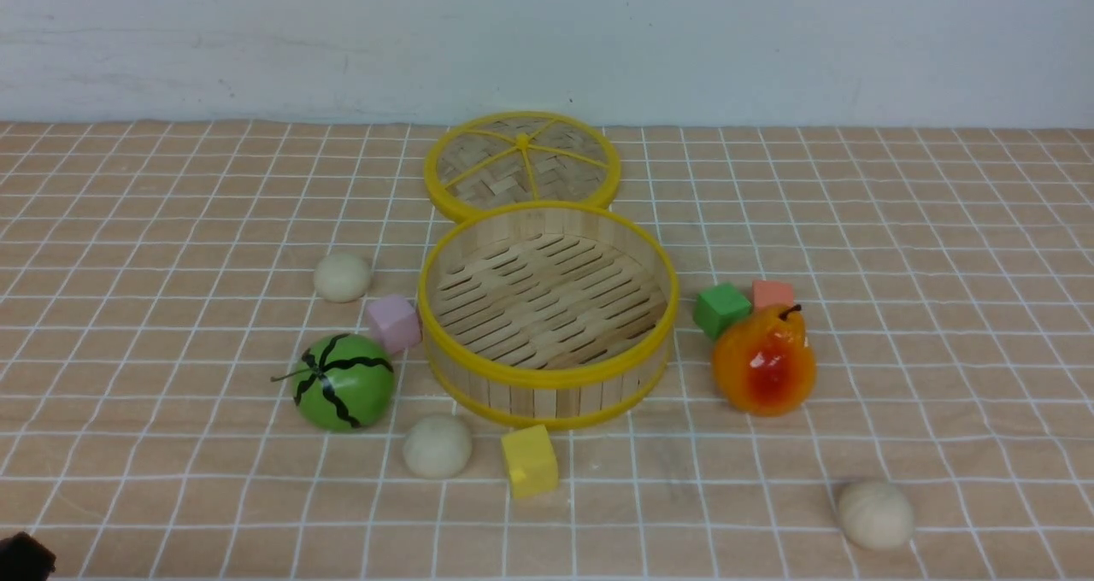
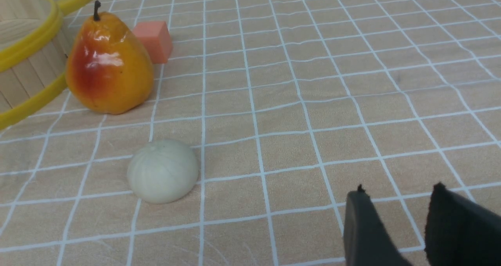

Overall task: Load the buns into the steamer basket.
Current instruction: Use the left arm to grab a steamed stuffed bun

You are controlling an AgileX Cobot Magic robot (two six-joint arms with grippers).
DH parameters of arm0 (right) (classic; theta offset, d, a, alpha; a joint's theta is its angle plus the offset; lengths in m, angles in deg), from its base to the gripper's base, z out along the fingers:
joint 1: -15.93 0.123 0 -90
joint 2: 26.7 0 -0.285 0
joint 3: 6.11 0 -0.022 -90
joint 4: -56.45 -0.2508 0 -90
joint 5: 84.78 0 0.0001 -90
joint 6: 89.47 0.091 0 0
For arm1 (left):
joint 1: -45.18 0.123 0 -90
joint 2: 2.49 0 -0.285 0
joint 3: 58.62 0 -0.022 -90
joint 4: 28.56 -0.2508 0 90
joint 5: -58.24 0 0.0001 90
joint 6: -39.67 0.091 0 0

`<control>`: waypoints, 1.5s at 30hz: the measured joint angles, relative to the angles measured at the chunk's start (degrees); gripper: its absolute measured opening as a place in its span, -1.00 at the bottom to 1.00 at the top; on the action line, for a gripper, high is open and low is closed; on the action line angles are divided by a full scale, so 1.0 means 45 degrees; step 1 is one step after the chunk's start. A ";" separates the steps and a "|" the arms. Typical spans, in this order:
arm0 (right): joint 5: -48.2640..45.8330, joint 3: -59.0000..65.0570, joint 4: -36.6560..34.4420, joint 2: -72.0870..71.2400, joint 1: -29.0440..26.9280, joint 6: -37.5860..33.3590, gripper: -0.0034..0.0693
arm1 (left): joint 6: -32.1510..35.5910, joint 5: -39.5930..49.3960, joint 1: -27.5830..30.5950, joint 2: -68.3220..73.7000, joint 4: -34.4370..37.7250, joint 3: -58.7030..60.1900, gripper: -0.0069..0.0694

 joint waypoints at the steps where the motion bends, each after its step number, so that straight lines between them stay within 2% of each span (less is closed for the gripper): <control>1: 0.0000 0.0000 0.0000 0.0000 0.0000 0.0000 -0.24 | -0.0198 -0.0408 0.0000 0.0000 0.0287 0.0000 -0.68; 5: 0.0000 0.0000 0.0000 0.0000 0.0000 0.0000 -0.24 | -0.0636 -0.1215 0.0000 0.0000 0.0602 -0.0052 -0.67; 11: 0.0000 0.0000 0.0000 0.0000 0.0000 0.0000 -0.24 | -0.0949 -0.0049 0.0000 0.0000 0.0631 -0.1730 -0.67; 17: 0.0000 0.0000 0.0000 0.0000 0.0000 0.0000 -0.24 | -0.0204 0.2466 0.0000 0.1612 0.0573 -0.4843 -0.67; 20: 0.0000 0.0000 0.0000 0.0000 0.0000 0.0000 -0.24 | 0.0971 0.4677 0.0000 0.3160 0.0494 -0.6198 -0.67; 25: 0.0000 0.0000 0.0000 0.0000 0.0000 0.0000 -0.24 | 0.2874 0.7674 0.0000 0.5205 0.0040 -0.6425 -0.66; 30: 0.0000 0.0000 0.0000 0.0000 0.0000 0.0000 -0.24 | 0.3330 0.7252 0.0000 0.6843 0.0817 -0.6425 -0.64; 33: 0.0000 0.0000 0.0000 0.0000 0.0000 0.0000 -0.24 | 0.4378 0.6658 -0.0011 0.7986 0.1854 -0.6549 -0.64; 34: 0.0000 0.0000 0.0000 0.0000 0.0000 0.0000 -0.24 | 0.5386 0.6508 -0.0011 0.8801 0.2403 -0.6790 -0.64; 37: 0.0000 0.0000 0.0000 0.0000 0.0000 0.0000 -0.24 | 0.6940 0.6462 -0.0011 1.0645 0.3616 -0.7604 -0.63; 43: 0.0000 0.0000 0.0000 0.0000 0.0000 0.0000 -0.24 | 0.8378 0.6617 -0.0223 1.3603 0.4288 -0.9179 -0.61; 45: 0.0000 0.0000 0.0000 0.0000 0.0000 0.0000 -0.24 | 0.8422 0.6604 -0.0946 1.5155 0.4113 -1.0076 -0.60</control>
